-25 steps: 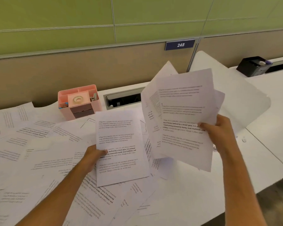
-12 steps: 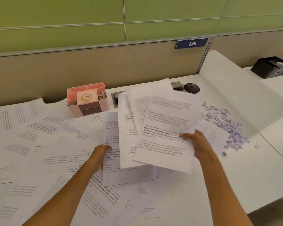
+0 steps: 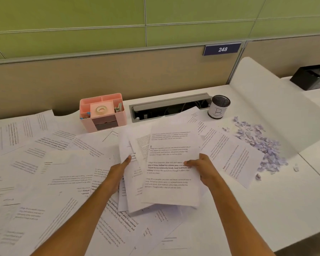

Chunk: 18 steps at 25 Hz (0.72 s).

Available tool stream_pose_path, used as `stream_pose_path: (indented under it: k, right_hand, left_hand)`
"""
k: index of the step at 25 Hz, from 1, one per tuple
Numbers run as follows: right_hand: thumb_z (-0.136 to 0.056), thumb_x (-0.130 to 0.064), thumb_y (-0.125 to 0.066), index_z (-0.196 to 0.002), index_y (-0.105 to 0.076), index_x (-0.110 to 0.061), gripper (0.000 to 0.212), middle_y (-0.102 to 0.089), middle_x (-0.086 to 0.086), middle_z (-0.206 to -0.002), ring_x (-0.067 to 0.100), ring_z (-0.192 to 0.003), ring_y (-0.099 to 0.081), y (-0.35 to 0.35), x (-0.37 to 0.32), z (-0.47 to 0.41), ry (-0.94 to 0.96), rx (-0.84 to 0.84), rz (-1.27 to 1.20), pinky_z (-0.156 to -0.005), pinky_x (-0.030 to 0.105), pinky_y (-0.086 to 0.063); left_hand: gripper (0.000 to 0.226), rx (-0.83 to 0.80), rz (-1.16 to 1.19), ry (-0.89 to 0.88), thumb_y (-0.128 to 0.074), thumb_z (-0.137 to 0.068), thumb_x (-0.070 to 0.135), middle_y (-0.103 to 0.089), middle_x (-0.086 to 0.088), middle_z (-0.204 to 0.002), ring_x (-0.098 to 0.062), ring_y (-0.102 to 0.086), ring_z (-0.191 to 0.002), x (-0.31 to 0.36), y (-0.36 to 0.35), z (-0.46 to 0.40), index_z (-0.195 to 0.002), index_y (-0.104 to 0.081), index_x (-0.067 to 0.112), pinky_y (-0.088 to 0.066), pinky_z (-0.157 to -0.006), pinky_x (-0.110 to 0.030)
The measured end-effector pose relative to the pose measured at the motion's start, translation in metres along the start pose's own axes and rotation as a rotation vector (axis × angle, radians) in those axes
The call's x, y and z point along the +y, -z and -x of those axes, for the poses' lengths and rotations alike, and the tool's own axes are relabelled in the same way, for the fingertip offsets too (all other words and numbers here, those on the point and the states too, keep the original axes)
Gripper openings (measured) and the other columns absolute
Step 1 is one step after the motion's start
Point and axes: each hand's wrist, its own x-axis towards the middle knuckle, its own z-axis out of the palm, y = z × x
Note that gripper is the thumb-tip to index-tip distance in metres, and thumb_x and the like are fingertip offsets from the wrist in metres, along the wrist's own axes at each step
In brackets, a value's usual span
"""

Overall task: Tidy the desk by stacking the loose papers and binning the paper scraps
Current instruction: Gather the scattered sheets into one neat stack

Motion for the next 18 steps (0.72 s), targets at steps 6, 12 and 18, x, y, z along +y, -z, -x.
stream_pose_path:
  k: [6,12,18]
  right_hand:
    - [-0.081,0.008,-0.064,-0.115,-0.066,-0.003,0.036,-0.073,0.013,-0.109,0.033,-0.097,-0.071,-0.015,0.012,0.003,-0.006,-0.163,0.141,-0.086,0.048,-0.056]
    - [-0.084,0.001,-0.066,-0.108,-0.069,-0.005,0.025,-0.074,0.011,-0.105,0.026,-0.088,-0.073,0.003,-0.015,0.008,0.103,-0.029,0.262,-0.082,0.043,-0.058]
    - [-0.086,-0.001,-0.063,-0.1,-0.069,-0.014,0.02,-0.076,-0.006,-0.082,0.015,-0.073,-0.074,0.033,-0.077,0.029,0.261,0.129,0.33,-0.06,0.025,-0.058]
  left_hand:
    - [0.037,0.078,0.004,-0.031,-0.073,-0.086,0.021,-0.07,-0.011,-0.111,-0.031,-0.065,-0.1,-0.009,0.0,-0.005,-0.119,-0.065,0.008,-0.052,-0.092,-0.048]
    - [0.031,0.106,-0.033,-0.025,-0.063,-0.092,0.012,-0.068,-0.012,-0.113,-0.033,-0.063,-0.101,-0.008,0.002,-0.007,-0.123,-0.061,0.007,-0.052,-0.092,-0.05]
    - [0.031,0.096,-0.081,-0.026,-0.052,-0.097,0.007,-0.063,-0.009,-0.11,-0.029,-0.06,-0.097,-0.007,0.009,-0.007,-0.128,-0.057,0.01,-0.052,-0.071,-0.036]
